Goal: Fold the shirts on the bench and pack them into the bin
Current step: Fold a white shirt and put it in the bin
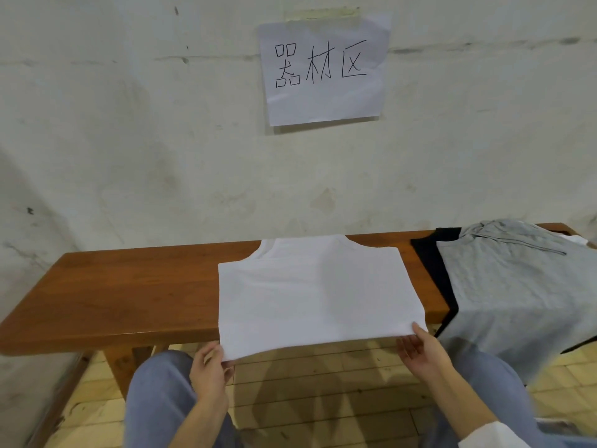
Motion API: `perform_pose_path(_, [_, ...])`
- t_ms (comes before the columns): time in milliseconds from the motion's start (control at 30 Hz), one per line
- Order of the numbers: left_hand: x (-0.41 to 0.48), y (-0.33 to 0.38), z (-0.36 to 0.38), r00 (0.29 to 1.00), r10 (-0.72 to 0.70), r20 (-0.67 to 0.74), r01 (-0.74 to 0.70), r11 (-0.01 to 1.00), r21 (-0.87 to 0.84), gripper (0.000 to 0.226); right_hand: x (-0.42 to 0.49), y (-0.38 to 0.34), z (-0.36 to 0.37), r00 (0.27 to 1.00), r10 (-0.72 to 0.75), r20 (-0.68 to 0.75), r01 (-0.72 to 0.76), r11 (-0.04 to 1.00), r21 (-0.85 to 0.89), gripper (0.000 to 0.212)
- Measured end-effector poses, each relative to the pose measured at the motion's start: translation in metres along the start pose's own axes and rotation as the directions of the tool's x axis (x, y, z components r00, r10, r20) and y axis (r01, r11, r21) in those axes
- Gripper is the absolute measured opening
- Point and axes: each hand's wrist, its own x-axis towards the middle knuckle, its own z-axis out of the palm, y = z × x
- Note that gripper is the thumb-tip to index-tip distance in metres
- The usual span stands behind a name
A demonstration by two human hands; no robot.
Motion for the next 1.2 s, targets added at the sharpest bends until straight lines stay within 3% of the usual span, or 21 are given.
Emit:
perform_pose_path(133, [-0.002, 0.005, -0.002, 0.946, -0.231, 0.227, 0.245, 0.969, -0.034, 0.017, 0.000, -0.002, -0.002, 0.999, -0.050, -0.019, 0.050, 0.998, -0.033, 0.015])
perform_pose_path(200, [-0.002, 0.006, -0.003, 0.915, -0.274, 0.296, 0.276, 0.960, 0.037, 0.014, -0.004, -0.002, 0.000, 0.996, -0.082, -0.032, 0.080, 0.994, -0.068, 0.013])
perform_pose_path(333, [-0.010, 0.017, -0.002, 0.922, -0.210, 0.325, 0.229, 0.973, -0.020, 0.010, -0.018, -0.005, 0.013, 0.985, -0.171, -0.021, 0.167, 0.977, -0.133, 0.014])
perform_pose_path(500, [-0.043, 0.062, 0.012, 0.845, -0.097, 0.526, 0.210, 0.964, -0.160, 0.010, -0.053, -0.020, 0.049, 0.932, -0.339, 0.130, 0.353, 0.929, -0.114, 0.014])
perform_pose_path(567, [-0.057, 0.084, 0.017, 0.828, -0.010, 0.561, 0.169, 0.958, -0.232, 0.008, -0.067, -0.028, 0.063, 0.904, -0.409, 0.127, 0.421, 0.903, -0.083, 0.014])
perform_pose_path(767, [-0.091, 0.131, 0.014, 0.847, 0.201, 0.493, 0.083, 0.865, -0.495, 0.016, -0.105, -0.047, 0.078, 0.805, -0.589, -0.071, 0.591, 0.807, 0.010, 0.013])
perform_pose_path(967, [-0.105, 0.139, 0.004, 0.880, 0.321, 0.349, -0.075, 0.820, -0.567, 0.018, -0.138, -0.053, 0.073, 0.686, -0.700, -0.198, 0.715, 0.699, 0.006, 0.013])
perform_pose_path(1200, [-0.110, 0.125, 0.010, 0.885, 0.342, 0.317, -0.126, 0.830, -0.543, 0.030, -0.132, -0.053, 0.072, 0.695, -0.690, -0.203, 0.703, 0.711, -0.006, 0.021])
